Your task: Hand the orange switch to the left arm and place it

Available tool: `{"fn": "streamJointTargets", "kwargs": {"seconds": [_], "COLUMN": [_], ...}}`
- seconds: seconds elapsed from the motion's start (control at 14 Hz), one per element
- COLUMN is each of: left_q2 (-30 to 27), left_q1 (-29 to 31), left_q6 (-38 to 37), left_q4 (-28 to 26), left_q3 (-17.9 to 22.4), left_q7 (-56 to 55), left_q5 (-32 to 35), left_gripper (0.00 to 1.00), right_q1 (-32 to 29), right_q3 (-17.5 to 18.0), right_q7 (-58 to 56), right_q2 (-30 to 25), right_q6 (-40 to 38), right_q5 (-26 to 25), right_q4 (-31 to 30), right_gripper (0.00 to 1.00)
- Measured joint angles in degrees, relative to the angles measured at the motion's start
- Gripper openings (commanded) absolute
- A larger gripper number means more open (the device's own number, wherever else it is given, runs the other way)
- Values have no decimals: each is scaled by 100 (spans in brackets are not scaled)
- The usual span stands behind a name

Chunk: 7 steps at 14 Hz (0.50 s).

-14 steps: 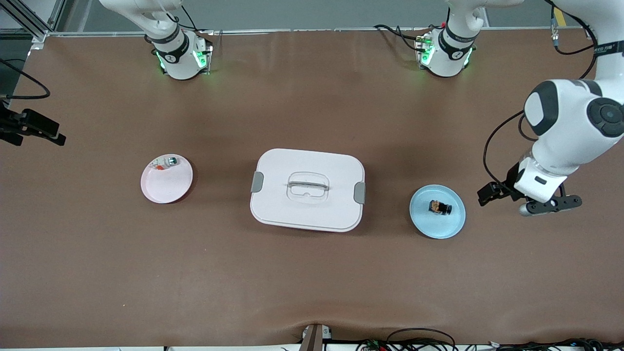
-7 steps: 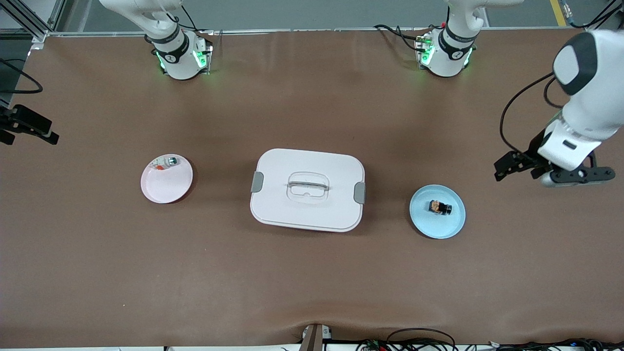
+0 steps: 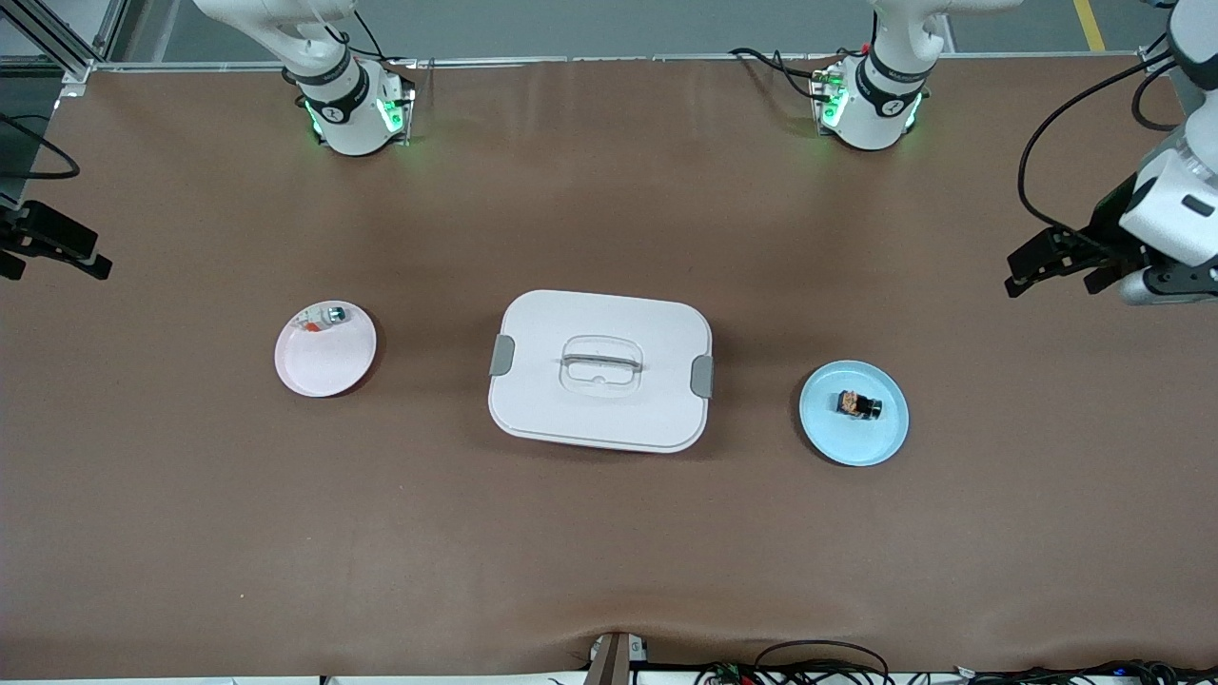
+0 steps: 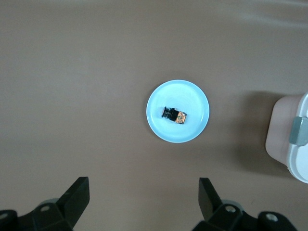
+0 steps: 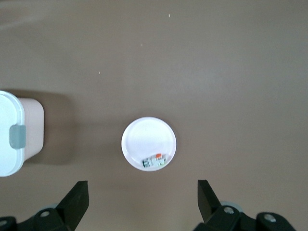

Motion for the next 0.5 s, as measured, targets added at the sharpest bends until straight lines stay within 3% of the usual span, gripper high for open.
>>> {"fn": "streamJointTargets", "kwargs": {"seconds": [0.5], "left_q2": [6], "left_q1": [-41], "left_q6": [-373], "left_q4": [283], "left_q3": [-35], "left_q7": [0], "left_q5": [0], "left_gripper": [100], "right_q1": [-5], "right_q3": [20], "right_q7": [-9], "right_q2": [0], "right_q6": [-74], "right_q5": [0], "right_q4": [0], "right_gripper": [100]}}
